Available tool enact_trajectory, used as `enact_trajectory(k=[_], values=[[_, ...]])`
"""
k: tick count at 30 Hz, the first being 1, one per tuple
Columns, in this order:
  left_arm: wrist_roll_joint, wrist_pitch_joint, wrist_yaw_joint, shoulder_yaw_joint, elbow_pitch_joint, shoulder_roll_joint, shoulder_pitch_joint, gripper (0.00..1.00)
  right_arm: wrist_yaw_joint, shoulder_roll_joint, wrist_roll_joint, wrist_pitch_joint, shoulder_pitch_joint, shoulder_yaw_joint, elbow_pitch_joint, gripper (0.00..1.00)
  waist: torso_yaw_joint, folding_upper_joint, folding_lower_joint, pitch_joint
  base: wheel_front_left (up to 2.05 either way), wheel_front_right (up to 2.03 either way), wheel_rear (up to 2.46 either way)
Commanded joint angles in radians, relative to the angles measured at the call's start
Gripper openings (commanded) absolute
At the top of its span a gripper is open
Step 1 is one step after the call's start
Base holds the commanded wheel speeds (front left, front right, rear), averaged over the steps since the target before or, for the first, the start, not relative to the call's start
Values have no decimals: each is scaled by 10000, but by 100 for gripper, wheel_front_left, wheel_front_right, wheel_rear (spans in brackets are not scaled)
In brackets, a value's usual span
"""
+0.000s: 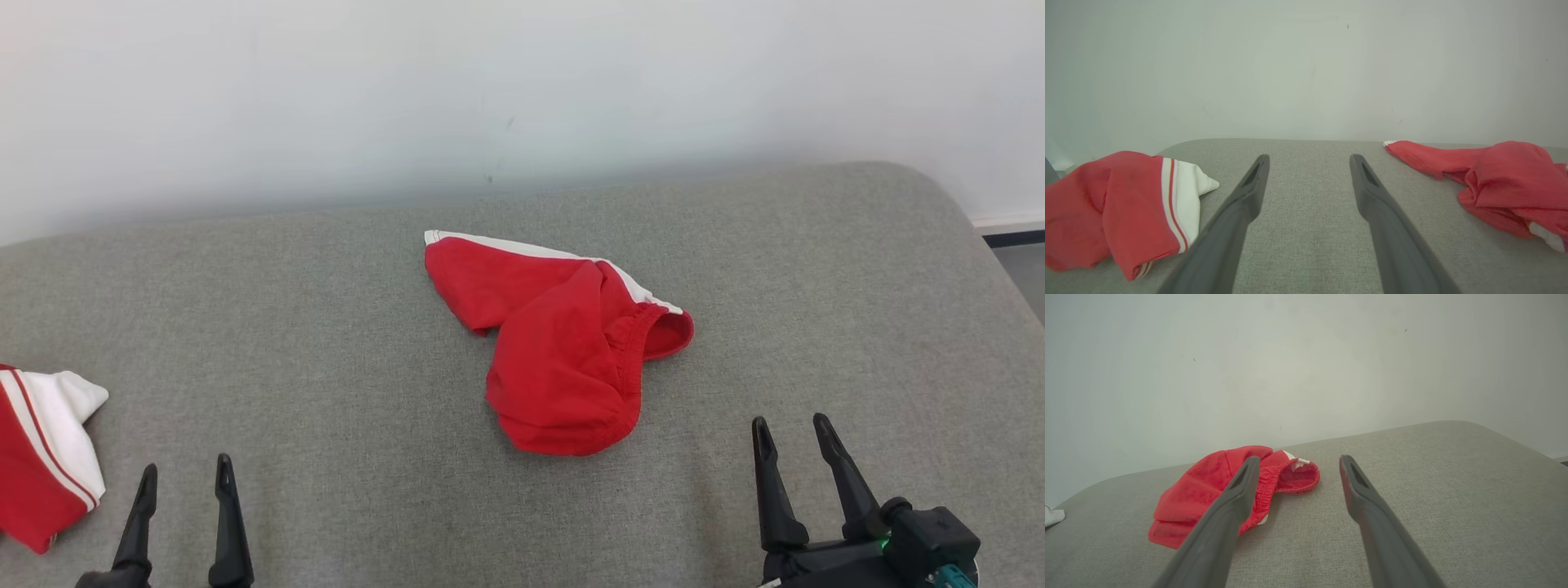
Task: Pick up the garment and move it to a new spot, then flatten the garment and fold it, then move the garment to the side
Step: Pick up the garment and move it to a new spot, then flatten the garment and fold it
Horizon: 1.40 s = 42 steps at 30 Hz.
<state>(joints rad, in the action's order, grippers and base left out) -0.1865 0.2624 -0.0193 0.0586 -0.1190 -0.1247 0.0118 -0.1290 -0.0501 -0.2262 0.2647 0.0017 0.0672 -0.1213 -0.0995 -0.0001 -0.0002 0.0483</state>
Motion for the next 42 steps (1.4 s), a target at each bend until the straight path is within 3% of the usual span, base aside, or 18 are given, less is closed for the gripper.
enact_trajectory(k=[1, 6, 17, 42], values=[[31, 6, -77, 80, 137, 60, 189, 100, -34, -5, 58, 25, 93, -15, -32, 100, 0, 1, 2, -65, 0, 0, 0], [262, 6, -254, 436, 284, 299, 799, 100, -34, -6, -7, 26, 343, 11, -151, 100, 77, 1, 2, -148, 0, 0, 0], [994, 6, -516, 216, -176, 537, 1149, 100, -34, -6, -101, 25, 622, 137, -397, 100, 137, 1, 2, -240, 0, 0, 0], [837, 6, -628, 289, -52, 743, 829, 100, -34, -6, -180, 24, 466, 207, -557, 100, 245, 1, 2, -174, 0, 0, 0]])
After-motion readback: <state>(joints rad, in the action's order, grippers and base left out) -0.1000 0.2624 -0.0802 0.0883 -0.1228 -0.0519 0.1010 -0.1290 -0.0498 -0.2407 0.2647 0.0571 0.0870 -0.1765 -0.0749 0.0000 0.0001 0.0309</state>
